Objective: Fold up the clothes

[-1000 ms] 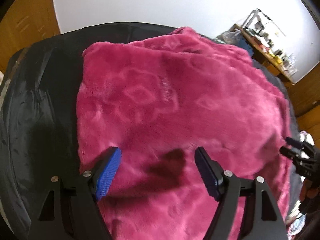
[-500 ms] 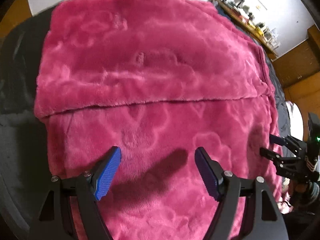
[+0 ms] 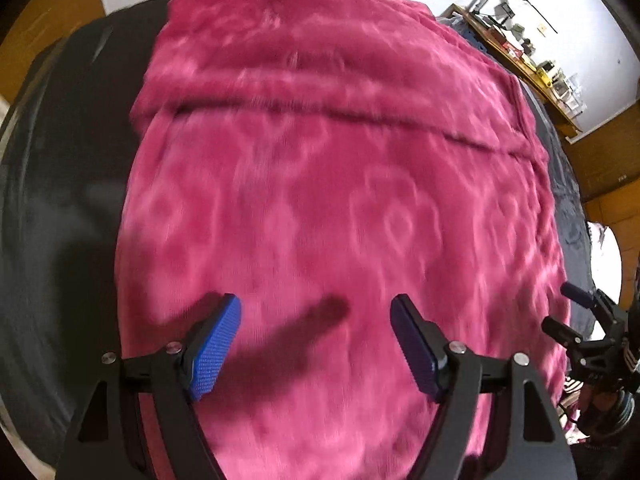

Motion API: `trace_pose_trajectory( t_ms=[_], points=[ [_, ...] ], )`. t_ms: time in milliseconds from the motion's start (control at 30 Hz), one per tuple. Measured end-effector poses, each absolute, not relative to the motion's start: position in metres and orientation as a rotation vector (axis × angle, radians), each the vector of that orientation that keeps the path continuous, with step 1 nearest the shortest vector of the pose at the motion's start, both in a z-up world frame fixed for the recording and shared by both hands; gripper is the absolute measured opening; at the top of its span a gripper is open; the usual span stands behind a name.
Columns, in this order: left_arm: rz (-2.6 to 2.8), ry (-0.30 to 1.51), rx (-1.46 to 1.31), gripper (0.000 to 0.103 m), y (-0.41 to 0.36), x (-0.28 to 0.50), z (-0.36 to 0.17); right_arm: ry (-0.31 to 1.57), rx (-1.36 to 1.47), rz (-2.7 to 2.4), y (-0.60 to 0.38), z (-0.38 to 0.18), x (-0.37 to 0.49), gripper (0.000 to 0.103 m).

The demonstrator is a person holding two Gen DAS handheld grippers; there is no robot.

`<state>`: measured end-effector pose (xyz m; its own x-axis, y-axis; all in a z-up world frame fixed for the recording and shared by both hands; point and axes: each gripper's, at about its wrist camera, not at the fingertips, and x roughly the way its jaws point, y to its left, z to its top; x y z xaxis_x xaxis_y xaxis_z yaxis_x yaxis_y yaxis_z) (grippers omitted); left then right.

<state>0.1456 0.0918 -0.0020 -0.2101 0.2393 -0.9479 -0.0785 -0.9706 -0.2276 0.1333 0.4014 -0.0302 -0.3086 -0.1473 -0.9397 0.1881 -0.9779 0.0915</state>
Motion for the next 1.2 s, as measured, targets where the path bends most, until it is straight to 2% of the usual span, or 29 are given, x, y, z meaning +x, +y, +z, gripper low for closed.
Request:
trace_pose_trajectory(
  t_ms=[167, 500, 867, 1100, 1200],
  points=[
    [2.334, -0.259, -1.868, 0.080, 0.077, 0.202, -0.003, -0.067, 1.713, -2.390, 0.435, -0.030, 0.194, 0.090],
    [2.423, -0.387, -1.917, 0.080, 0.051, 0.279, -0.009, -0.186, 1.752, -2.344, 0.472, -0.040, 0.293, 0.090],
    [2.450, -0.486, -1.886, 0.080, 0.028, 0.302, -0.013, -0.347, 1.776, -2.359, 0.500, -0.045, 0.320, 0.090],
    [2.460, -0.695, -1.891, 0.080, -0.004, 0.303, -0.021, -0.418, 1.760, -2.343, 0.492, -0.052, 0.312, 0.090],
    [2.476, -0.742, -1.890, 0.080, -0.015, 0.304, -0.026, -0.381, 1.766, -2.344, 0.483, -0.051, 0.306, 0.090]
  ],
)
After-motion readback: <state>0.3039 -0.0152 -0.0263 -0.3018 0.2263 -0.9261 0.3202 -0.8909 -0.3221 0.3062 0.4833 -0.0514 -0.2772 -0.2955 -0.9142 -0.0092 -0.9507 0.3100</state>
